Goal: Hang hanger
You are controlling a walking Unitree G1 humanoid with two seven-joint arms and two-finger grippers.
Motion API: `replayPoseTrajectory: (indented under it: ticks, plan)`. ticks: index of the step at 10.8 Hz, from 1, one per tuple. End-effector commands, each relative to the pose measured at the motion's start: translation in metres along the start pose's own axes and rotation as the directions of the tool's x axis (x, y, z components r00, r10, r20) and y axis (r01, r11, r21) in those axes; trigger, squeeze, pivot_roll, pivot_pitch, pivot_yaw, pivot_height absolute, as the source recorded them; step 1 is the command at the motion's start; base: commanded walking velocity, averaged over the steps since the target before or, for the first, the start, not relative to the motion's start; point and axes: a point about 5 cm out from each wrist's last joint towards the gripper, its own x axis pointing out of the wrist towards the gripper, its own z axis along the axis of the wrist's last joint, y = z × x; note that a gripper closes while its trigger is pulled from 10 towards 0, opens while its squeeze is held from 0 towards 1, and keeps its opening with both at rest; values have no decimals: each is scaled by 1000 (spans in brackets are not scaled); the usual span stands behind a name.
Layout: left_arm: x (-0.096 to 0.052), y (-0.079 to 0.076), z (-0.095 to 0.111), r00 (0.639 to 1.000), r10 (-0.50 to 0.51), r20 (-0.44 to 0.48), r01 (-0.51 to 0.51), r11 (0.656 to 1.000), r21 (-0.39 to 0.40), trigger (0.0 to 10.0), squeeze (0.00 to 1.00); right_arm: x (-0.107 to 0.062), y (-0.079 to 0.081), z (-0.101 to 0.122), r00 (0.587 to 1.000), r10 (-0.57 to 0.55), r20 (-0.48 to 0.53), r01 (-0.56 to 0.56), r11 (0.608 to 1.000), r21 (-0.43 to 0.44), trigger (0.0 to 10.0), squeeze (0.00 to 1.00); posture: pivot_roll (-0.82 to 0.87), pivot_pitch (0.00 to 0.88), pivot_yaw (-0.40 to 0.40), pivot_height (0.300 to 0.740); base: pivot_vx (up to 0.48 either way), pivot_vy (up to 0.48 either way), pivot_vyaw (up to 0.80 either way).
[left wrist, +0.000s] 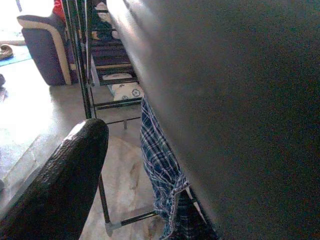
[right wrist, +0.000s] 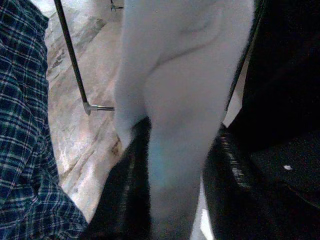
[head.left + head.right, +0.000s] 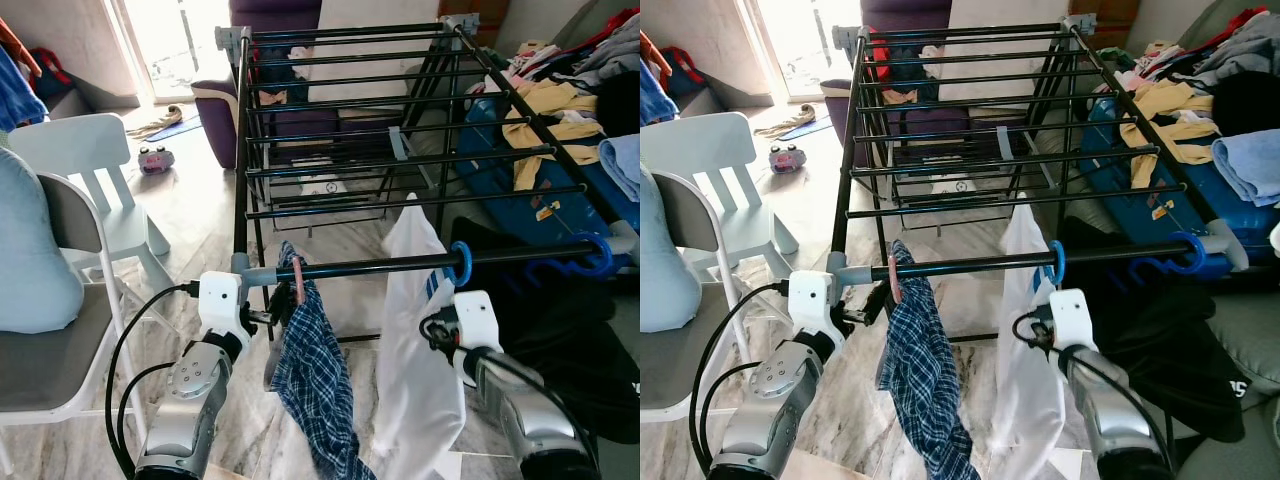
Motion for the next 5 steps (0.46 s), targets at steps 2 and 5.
replayPoseTrajectory:
  ticks: [2,5]
  plan:
    - [4,-3,4,1000,-12,3,12,1000,18,10000,0,-5,-3,10,995,-68,77,70,997,-16,10000,1000,-173,0,24,740,0,0,0]
    - [3,-2,2,1000,-15,0,15,1000,18,10000,0,-17,-5,9,985,-103,137,106,994,-20,10000,1000,-180,0,22,740,0,0,0]
